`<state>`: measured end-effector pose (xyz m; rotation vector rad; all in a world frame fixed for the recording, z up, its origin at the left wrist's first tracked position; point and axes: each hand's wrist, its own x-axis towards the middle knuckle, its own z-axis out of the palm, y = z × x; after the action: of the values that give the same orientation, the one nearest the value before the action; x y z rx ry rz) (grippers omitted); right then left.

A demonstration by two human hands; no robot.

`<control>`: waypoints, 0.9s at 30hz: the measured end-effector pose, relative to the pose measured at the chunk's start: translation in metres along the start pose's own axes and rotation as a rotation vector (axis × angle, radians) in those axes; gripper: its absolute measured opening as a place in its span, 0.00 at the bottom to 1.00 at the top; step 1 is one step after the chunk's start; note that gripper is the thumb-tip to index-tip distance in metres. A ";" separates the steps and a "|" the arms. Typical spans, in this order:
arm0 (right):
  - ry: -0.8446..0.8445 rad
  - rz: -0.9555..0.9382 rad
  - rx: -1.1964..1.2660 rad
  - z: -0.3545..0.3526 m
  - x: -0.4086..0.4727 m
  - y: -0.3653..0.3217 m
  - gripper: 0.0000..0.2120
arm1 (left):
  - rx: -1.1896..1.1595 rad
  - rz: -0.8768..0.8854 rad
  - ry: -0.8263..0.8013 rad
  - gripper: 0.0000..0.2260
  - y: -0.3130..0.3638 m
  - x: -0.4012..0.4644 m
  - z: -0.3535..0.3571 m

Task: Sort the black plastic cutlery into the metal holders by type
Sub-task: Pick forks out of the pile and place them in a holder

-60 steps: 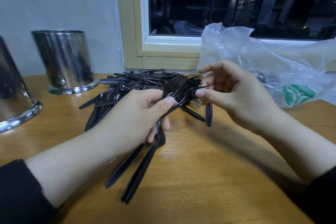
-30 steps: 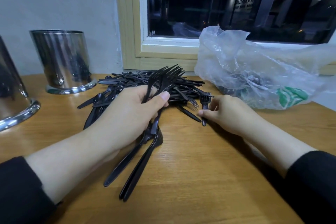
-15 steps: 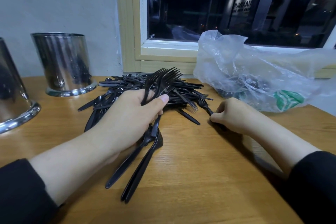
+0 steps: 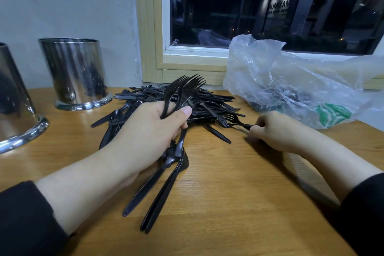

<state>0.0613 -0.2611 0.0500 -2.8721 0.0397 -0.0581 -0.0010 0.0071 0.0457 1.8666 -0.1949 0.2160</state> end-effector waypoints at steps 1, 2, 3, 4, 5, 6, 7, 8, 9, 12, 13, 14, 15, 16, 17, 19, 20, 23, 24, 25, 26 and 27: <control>-0.009 -0.019 -0.017 -0.001 -0.001 0.000 0.13 | -0.005 -0.001 0.002 0.16 0.000 0.000 0.000; -0.012 -0.041 -0.031 -0.001 -0.002 -0.001 0.13 | -0.011 -0.003 0.008 0.16 0.000 0.000 -0.001; -0.009 -0.063 -0.037 -0.002 -0.003 -0.001 0.14 | -0.018 -0.005 0.016 0.16 -0.001 0.001 -0.001; -0.002 -0.081 -0.033 -0.005 -0.005 -0.003 0.15 | -0.028 -0.009 0.027 0.16 0.000 0.001 -0.001; 0.000 -0.094 -0.024 -0.008 -0.008 -0.004 0.15 | -0.042 -0.012 0.039 0.16 0.000 0.001 -0.001; 0.002 -0.104 -0.016 -0.012 -0.011 -0.006 0.16 | -0.060 -0.018 0.054 0.16 0.000 0.002 -0.001; 0.003 -0.115 -0.013 -0.017 -0.014 -0.007 0.16 | -0.081 -0.024 0.070 0.15 -0.001 0.003 -0.002; 0.006 -0.123 -0.015 -0.022 -0.016 -0.008 0.16 | -0.104 -0.030 0.089 0.15 -0.001 0.003 -0.002; 0.007 -0.130 -0.016 -0.026 -0.019 -0.009 0.17 | -0.125 -0.033 0.106 0.14 -0.002 0.004 -0.002; -0.033 -0.169 0.000 -0.039 -0.026 -0.006 0.18 | -0.175 -0.048 0.130 0.14 -0.001 0.005 -0.002; -0.061 -0.189 0.038 -0.042 -0.028 -0.004 0.18 | -0.191 -0.057 0.130 0.14 -0.001 0.005 -0.003; -0.083 -0.211 0.109 -0.045 -0.031 -0.003 0.18 | -0.208 -0.069 0.127 0.14 0.000 0.005 -0.003; -0.085 -0.235 0.196 -0.046 -0.032 -0.001 0.18 | -0.225 -0.078 0.119 0.15 0.000 0.005 -0.003; -0.052 -0.264 0.276 -0.046 -0.032 -0.001 0.19 | -0.243 -0.086 0.106 0.15 0.000 0.005 -0.003; 0.014 -0.300 0.338 -0.043 -0.031 -0.002 0.20 | -0.261 -0.092 0.090 0.16 0.000 0.004 -0.003; 0.167 -0.389 0.407 -0.033 -0.029 -0.011 0.20 | -0.303 -0.097 0.067 0.18 0.001 0.003 -0.002; 0.221 -0.436 0.423 -0.024 -0.030 -0.020 0.19 | -0.325 -0.098 0.069 0.19 0.002 0.002 -0.001; 0.292 -0.563 0.383 0.009 -0.041 -0.054 0.15 | -0.399 -0.095 0.081 0.21 0.003 0.001 0.004; 0.282 -0.603 0.359 0.018 -0.048 -0.065 0.14 | -0.423 -0.091 0.077 0.21 0.004 0.001 0.004; 0.268 -0.643 0.332 0.027 -0.053 -0.075 0.14 | -0.440 -0.085 0.065 0.20 0.003 0.001 0.005; 0.256 -0.671 0.302 0.032 -0.058 -0.084 0.13 | -0.450 -0.082 0.055 0.17 0.004 0.000 0.006; 0.248 -0.688 0.283 0.036 -0.061 -0.091 0.13 | -0.448 -0.079 0.049 0.16 0.004 0.000 0.005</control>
<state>0.0038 -0.1620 0.0372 -2.4457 -0.8326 -0.5028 -0.0016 0.0007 0.0477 1.4197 -0.1232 0.1488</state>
